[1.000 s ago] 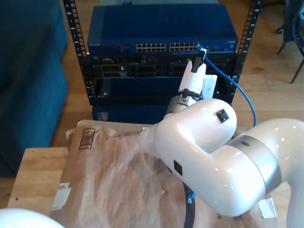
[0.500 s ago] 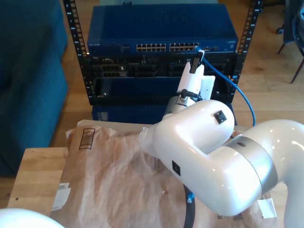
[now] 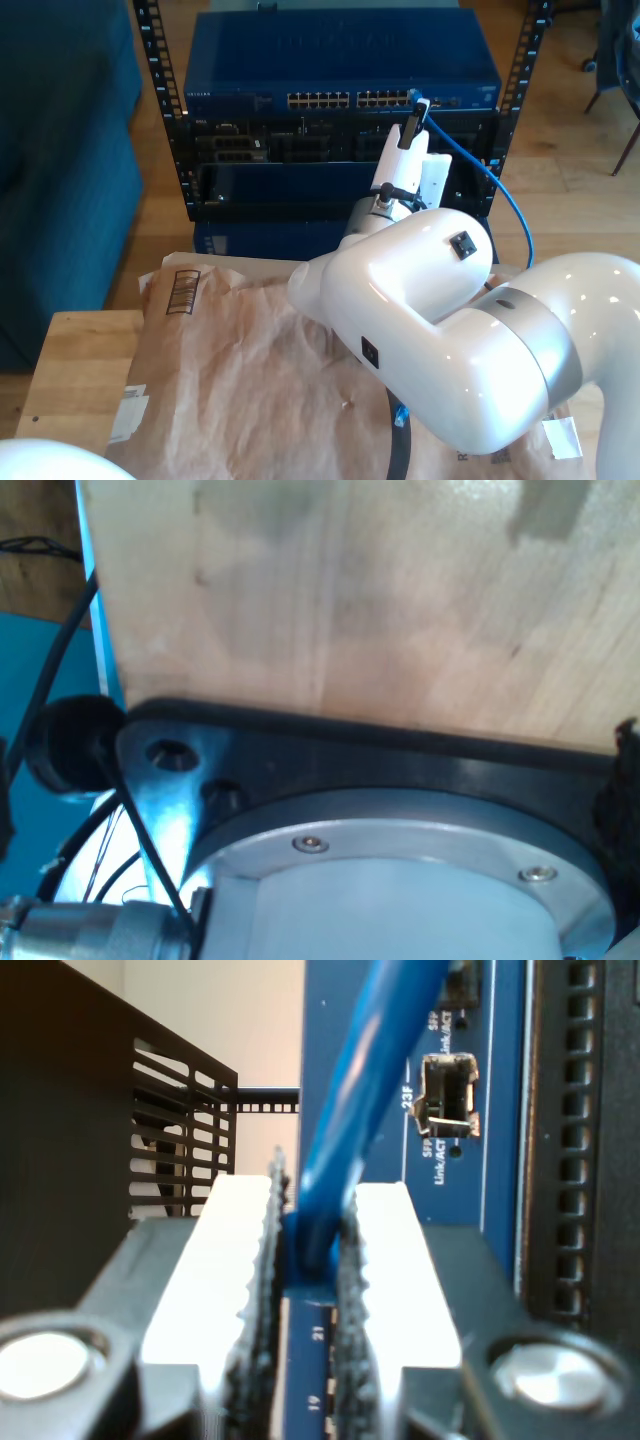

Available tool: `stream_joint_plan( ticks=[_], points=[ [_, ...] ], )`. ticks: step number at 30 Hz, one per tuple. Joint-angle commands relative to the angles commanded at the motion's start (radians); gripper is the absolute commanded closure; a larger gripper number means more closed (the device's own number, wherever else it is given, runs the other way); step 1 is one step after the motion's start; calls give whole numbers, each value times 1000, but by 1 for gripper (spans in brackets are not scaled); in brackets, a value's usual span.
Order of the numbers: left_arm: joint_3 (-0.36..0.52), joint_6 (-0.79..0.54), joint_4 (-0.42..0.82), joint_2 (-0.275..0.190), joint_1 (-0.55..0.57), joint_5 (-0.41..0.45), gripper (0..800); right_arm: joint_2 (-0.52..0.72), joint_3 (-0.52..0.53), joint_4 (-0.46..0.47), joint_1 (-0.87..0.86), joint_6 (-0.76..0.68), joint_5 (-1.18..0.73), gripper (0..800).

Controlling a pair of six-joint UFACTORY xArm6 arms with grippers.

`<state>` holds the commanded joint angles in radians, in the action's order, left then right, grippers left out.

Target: Grab the cable and plug it in

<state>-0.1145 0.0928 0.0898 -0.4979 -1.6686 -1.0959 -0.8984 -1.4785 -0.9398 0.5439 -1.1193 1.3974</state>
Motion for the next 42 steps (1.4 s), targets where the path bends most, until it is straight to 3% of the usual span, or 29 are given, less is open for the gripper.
stream_joint_plan(
  ticks=[42],
  points=[
    [0,0,0,0,0,0,0,-15,-26,0,-8,0,-12,800]
  ],
)
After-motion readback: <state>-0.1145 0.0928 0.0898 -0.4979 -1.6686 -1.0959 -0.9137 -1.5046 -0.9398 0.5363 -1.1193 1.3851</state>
